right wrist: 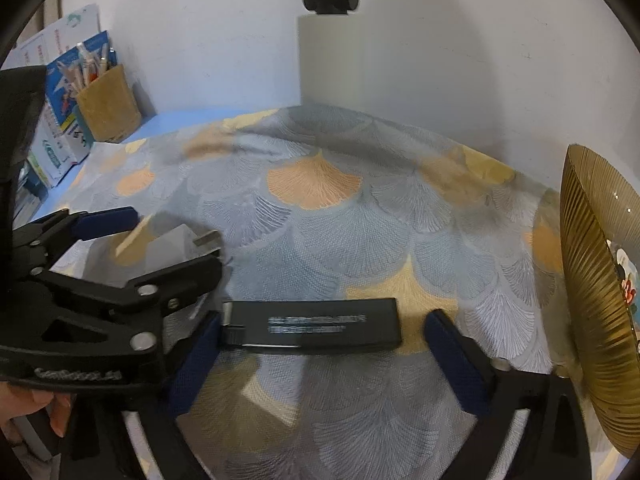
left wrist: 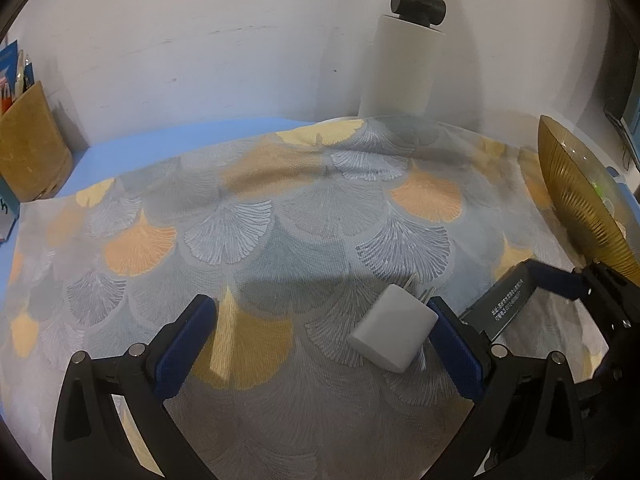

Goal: Organize rigid objects
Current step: 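Grasp the black USB stick with the right gripper while the left grasps the white charger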

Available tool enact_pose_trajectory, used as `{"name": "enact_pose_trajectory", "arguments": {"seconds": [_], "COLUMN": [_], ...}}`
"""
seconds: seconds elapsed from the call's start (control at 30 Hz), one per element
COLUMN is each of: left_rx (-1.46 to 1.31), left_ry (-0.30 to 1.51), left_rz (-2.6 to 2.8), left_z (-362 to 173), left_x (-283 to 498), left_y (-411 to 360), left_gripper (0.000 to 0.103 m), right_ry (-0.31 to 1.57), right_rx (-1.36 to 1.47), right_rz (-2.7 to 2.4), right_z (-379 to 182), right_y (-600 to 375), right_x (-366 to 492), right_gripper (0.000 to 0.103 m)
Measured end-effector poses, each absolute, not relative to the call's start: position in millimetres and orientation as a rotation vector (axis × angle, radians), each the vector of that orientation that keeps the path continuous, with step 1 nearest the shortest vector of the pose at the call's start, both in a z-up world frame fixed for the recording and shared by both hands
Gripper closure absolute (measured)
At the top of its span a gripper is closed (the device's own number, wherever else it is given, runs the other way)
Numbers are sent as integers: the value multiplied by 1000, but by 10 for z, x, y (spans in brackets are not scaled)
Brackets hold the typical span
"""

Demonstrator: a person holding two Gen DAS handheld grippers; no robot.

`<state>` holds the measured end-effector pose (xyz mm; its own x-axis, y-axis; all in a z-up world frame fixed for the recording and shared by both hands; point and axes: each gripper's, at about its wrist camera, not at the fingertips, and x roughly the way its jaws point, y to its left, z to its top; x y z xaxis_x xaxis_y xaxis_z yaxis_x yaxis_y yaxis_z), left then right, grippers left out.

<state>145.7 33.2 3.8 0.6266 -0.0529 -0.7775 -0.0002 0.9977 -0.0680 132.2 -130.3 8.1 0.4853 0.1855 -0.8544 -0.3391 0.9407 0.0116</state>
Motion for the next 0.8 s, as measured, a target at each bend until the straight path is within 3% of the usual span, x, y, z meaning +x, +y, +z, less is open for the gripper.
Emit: {"name": "enact_pose_trajectory", "arguments": {"seconds": [0.17,0.23,0.3,0.43,0.8], "left_rx": [-61,-60,-64,-6,-118], "left_ry": [891,872,841,844,731], "left_rz": [-39,-70,-150,-168,-104], "left_z": [44,66,105,106,249], "left_x": [1465,1439,1400,1408,1271], "left_y": [309,284,231,93,374], "left_gripper": [2,18,58,76,76], "right_ry": [1001,1000,1000,1001,887], "right_rx": [-172,-168,-159,-159,-80], "right_rz": [329,321,315,310,355], "right_z": [136,149,148,149,348], "right_y": [-1308,-1327,-1362,-1382,-1554], "right_x": [1244,1224,1195,1164,921], "right_gripper": [21,21,21,21,21]}}
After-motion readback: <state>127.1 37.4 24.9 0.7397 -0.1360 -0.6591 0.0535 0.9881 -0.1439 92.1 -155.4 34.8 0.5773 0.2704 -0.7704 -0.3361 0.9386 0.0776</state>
